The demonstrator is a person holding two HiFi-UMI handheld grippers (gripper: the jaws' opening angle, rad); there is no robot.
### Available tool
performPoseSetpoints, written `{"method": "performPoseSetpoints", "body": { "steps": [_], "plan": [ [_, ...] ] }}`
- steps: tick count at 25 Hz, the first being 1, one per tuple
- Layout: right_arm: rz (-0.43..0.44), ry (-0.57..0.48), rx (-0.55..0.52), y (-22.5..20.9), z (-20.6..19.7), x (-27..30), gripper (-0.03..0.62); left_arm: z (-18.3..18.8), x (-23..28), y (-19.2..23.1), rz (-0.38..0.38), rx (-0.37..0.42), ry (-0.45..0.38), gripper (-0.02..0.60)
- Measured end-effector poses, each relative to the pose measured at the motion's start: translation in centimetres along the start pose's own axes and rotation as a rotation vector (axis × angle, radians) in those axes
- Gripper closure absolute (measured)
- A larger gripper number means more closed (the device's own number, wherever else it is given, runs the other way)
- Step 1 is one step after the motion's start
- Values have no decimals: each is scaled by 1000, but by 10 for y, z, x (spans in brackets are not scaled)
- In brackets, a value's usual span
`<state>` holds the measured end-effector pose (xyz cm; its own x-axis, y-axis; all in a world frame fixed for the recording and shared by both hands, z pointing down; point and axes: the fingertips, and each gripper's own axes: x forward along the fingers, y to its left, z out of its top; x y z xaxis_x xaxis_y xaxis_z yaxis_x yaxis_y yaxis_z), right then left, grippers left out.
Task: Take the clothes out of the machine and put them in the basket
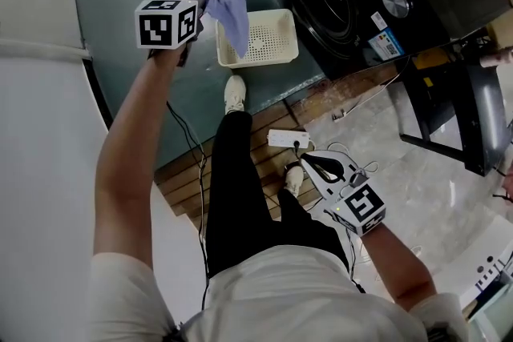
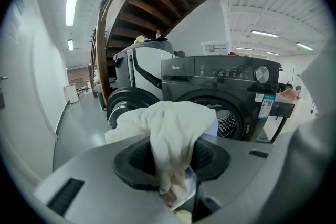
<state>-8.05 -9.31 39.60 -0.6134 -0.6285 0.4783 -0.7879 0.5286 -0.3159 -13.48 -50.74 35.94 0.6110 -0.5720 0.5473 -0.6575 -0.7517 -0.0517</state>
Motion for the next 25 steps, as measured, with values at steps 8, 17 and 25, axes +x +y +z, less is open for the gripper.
{"method": "performPoseSetpoints", "body": {
  "steps": [8,17,25],
  "plan": [
    [7,44,39,-10,-14,20,591,-50,31,6,3,-29,32,448],
    [-2,85,98,-32,-28,42,591,-120,90,2,-9,-70,89,448],
    [-22,110,140,-59,-38,71,591,-183,144,-5,-38,-104,141,446]
  ]
}}
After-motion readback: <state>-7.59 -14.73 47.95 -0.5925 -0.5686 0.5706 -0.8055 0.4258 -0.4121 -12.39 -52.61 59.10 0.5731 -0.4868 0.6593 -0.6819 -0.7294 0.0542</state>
